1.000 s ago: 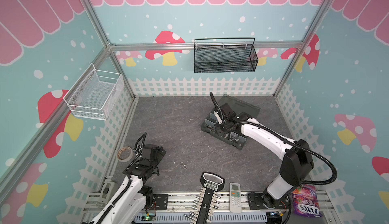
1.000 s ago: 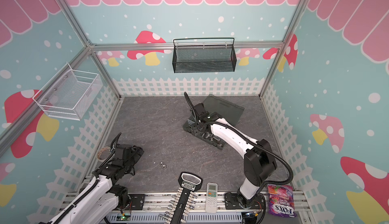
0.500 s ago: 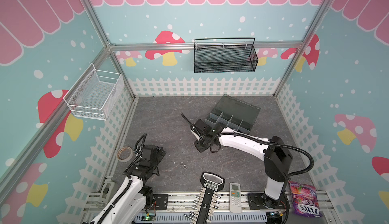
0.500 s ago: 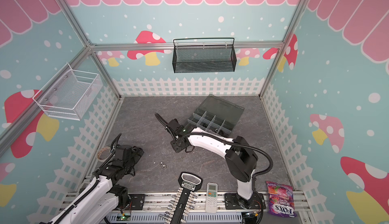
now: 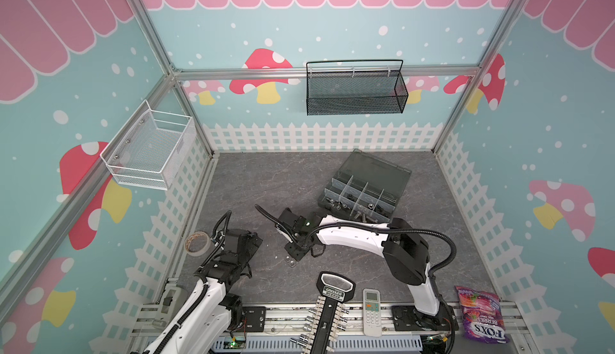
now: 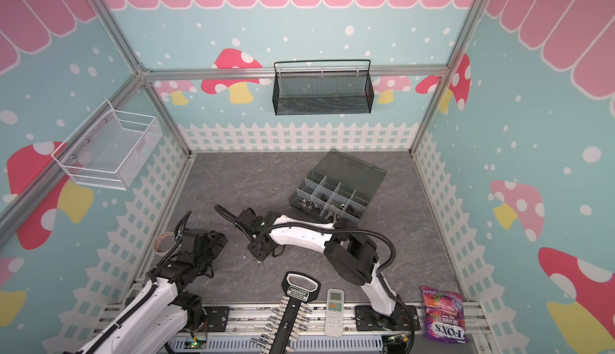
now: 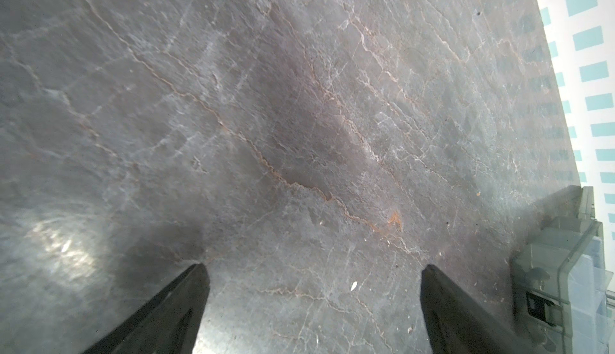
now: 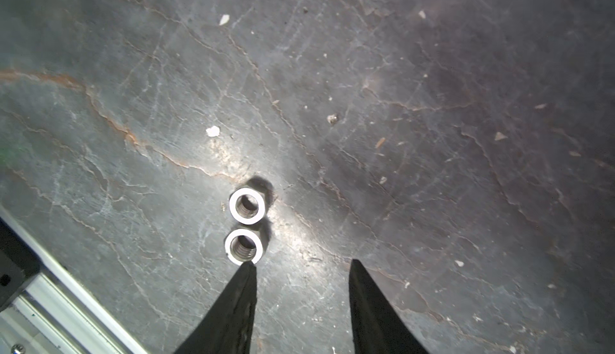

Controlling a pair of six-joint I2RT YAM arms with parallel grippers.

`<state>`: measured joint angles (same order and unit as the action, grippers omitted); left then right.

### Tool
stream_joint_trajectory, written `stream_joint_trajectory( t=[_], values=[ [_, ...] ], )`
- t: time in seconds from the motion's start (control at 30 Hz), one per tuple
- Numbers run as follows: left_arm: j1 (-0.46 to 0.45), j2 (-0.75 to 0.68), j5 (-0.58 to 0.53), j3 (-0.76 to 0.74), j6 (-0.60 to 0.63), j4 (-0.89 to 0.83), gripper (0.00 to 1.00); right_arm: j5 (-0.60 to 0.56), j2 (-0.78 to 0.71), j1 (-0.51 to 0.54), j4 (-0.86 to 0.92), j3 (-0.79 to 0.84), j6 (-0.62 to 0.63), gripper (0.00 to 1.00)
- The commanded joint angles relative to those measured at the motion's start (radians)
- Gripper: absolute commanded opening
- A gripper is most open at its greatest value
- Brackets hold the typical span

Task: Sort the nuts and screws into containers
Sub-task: 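Move the right gripper back to the two remaining silver nuts, then lower the right gripper around the nearer silver nut and close on it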

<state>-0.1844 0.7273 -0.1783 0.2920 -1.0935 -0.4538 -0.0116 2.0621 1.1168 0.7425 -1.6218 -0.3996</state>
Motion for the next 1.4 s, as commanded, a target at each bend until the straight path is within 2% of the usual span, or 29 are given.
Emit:
stream_joint_trajectory(
  t=[0.0,0.53,0.87,1.37],
  values=[
    [0.007,-0.010,0.002,-0.016,-0.023,0.006,1.00,0.012,0.033,0.015,0.017,-0.030,0.032,0.48],
    [0.008,-0.011,0.002,-0.019,-0.026,0.007,1.00,0.068,0.100,0.043,0.021,-0.055,0.056,0.50],
    [0.007,-0.012,0.003,-0.020,-0.026,0.006,1.00,0.055,0.133,0.044,0.030,-0.059,0.053,0.50],
    [0.008,-0.010,0.003,-0.014,-0.026,0.007,1.00,0.035,0.146,0.044,0.071,-0.043,0.041,0.44]
  ],
)
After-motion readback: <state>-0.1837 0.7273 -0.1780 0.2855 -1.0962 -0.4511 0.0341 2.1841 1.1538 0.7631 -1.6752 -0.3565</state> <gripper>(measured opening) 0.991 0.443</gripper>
